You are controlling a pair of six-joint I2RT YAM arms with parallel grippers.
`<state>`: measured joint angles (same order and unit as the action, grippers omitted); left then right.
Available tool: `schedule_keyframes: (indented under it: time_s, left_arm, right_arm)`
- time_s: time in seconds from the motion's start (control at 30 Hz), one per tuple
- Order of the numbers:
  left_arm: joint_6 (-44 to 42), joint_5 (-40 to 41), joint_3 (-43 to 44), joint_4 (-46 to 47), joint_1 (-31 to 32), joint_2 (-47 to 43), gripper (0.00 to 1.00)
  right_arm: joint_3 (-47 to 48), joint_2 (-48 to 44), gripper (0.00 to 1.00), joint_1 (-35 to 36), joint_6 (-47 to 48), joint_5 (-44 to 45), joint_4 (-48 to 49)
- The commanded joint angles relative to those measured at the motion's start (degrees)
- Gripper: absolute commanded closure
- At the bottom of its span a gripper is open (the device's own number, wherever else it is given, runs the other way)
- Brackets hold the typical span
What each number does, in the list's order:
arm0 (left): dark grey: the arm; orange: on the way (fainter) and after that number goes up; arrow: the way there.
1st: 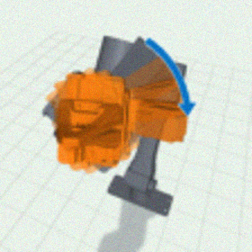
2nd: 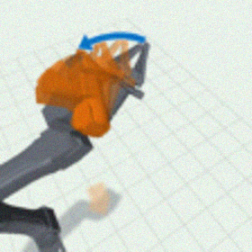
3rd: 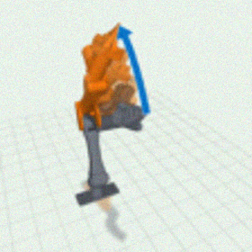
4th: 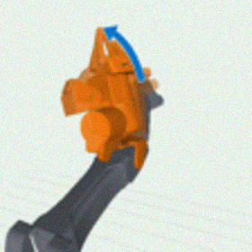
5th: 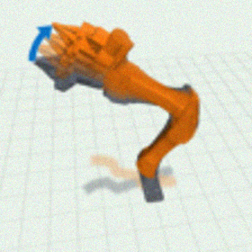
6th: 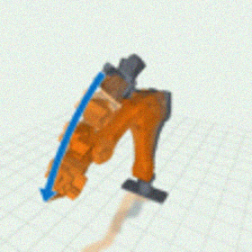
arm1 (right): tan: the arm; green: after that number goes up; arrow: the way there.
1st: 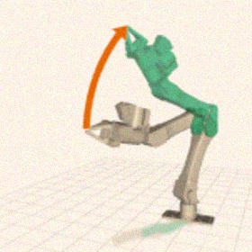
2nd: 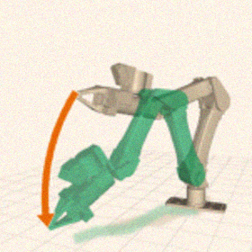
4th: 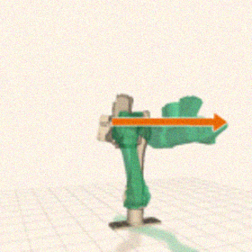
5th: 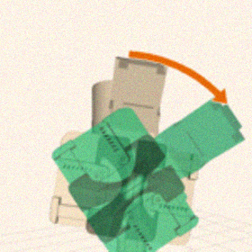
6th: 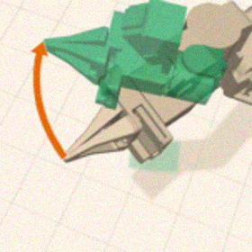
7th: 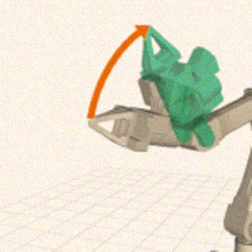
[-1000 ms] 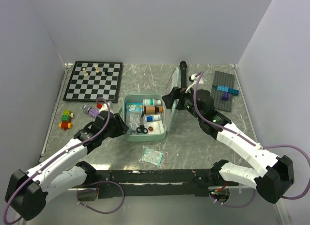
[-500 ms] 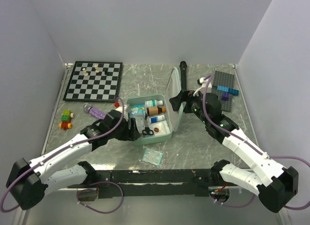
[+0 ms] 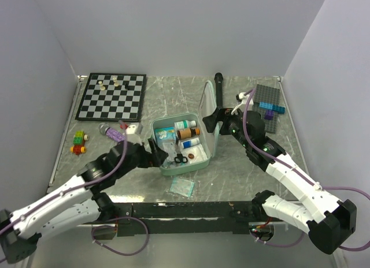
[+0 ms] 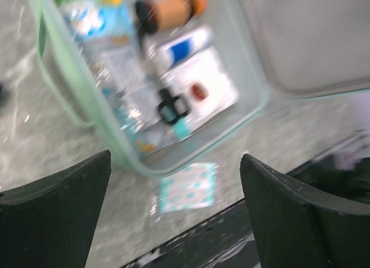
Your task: Organize the medicine kit
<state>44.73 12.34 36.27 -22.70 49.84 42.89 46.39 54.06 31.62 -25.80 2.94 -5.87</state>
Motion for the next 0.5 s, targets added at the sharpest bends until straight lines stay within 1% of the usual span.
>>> schedule_keyframes:
  time_s: [0.0,0.03,0.1,0.17,0.23,0.27,0.33,0.47]
  left_arm:
    - [-3.7,-6.0,-3.2,10.9,0.2,-6.5,0.04]
    - [-5.2,-9.7,-2.3,11.4,0.2,-5.1,0.04]
    - [-8.7,-15.3,1.8,7.9,0.5,1.1,0.01]
    - [-11.3,-16.5,4.8,3.9,3.7,8.2,0.06]
    - [-12.3,-13.0,6.5,2.6,8.5,13.4,0.09]
    - [-12.4,-12.5,7.1,2.5,11.0,15.8,0.11]
    - [-12.2,-7.0,8.2,2.2,15.0,19.8,0.16]
    - [-12.2,-0.1,10.8,2.0,22.0,27.9,0.25]
  right_arm:
    - [0.5,-1.1,0.00,-0.3,0.7,-0.6,-1.7]
    - [0.5,-1.1,0.00,-0.3,0.8,-0.7,-1.9]
    - [0.5,-0.8,0.00,-0.3,0.8,-0.7,-1.9]
    - [0.5,-0.5,0.00,-0.3,0.8,-0.9,-1.8]
    - [0.6,-0.3,0.00,-0.4,0.8,-1.0,-1.9]
    - [0.6,-0.1,0.00,-0.4,0.8,-0.9,-2.0]
    - [0.6,0.0,0.00,-0.4,0.9,-0.6,-2.3]
    - [0.6,0.3,0.00,-0.5,1.1,-0.2,-2.7]
